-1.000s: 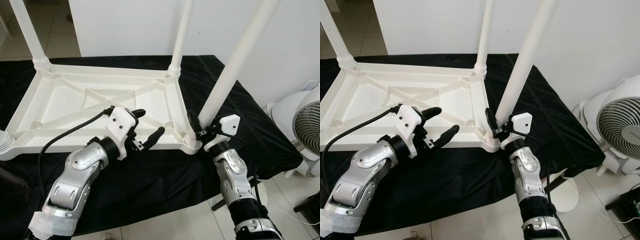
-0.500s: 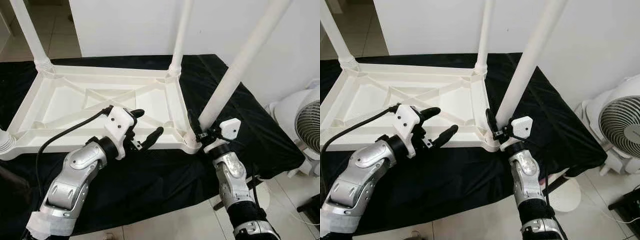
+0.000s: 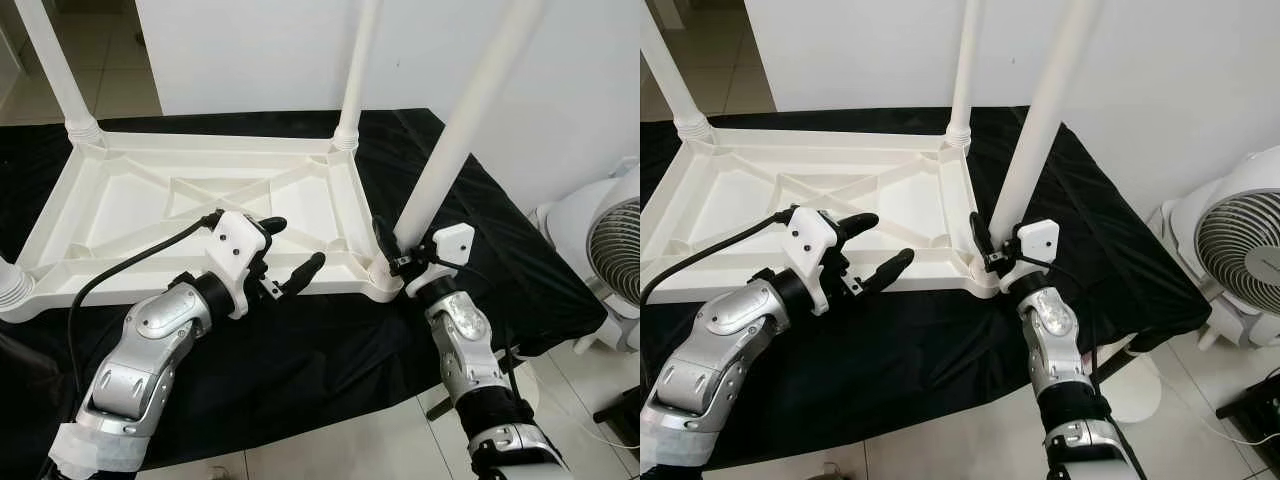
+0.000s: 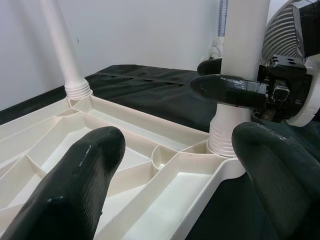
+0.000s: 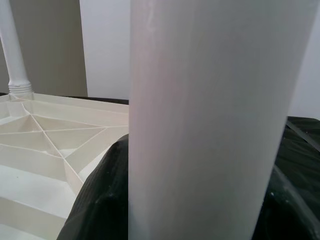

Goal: Building children table

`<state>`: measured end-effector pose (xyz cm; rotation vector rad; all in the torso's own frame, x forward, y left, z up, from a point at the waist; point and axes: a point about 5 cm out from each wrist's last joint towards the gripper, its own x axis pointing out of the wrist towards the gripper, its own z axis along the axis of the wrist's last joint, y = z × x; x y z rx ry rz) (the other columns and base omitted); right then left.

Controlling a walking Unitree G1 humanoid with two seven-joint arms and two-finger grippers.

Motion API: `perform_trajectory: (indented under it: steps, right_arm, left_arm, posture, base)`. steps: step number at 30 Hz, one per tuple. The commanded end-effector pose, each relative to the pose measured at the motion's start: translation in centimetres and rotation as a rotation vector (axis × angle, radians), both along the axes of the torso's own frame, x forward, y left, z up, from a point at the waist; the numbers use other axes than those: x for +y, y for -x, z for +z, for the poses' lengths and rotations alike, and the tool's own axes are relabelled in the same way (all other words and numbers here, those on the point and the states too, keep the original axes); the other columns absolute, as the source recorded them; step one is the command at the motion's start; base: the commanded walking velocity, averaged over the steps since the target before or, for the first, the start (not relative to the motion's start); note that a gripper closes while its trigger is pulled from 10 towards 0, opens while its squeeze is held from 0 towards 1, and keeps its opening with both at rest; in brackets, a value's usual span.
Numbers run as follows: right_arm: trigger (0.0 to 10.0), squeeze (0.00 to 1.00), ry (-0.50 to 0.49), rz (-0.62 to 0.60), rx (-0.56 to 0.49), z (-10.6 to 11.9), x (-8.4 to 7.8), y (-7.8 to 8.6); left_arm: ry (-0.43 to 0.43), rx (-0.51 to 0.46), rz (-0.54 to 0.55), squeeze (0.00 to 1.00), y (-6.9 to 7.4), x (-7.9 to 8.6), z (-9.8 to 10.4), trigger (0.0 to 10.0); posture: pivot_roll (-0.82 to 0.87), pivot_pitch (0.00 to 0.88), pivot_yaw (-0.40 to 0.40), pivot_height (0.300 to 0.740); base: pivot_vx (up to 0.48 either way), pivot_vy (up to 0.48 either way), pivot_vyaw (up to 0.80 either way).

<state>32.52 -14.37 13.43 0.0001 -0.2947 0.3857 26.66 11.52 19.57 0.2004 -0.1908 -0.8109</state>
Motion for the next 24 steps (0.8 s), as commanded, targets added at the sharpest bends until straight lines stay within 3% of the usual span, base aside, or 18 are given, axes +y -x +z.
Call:
perform_trajectory:
  steps: [1, 19, 24]
  right_arm:
    - [10.0, 0.00, 0.048, -0.053, 0.306, -6.0, -1.4, 1.3]
    - [10.0, 0.00, 0.138, -0.041, 0.335, -4.7, -2.0, -0.7]
    - [10.0, 0.00, 0.155, -0.045, 0.331, -4.9, -2.1, -0.6]
  left_arm:
    - [-0.002, -0.008, 0.000, 0.00, 0.1, 0.0, 0.3, 10.0]
    - [0.002, -0.011, -0.006, 0.00, 0.1, -0.2, 0.2, 10.0]
    - [0.003, -0.011, -0.007, 0.00, 0.2, -0.2, 0.2, 10.0]
  posture:
    - [0.16, 0.091, -0.036, 0.740]
    - [0.15, 0.071, -0.042, 0.740]
    - [0.16, 0.069, -0.045, 0.740]
  base:
    - [0.000, 0.000, 0.00]
    - [0.000, 0.000, 0.00]
    - [0.000, 0.000, 0.00]
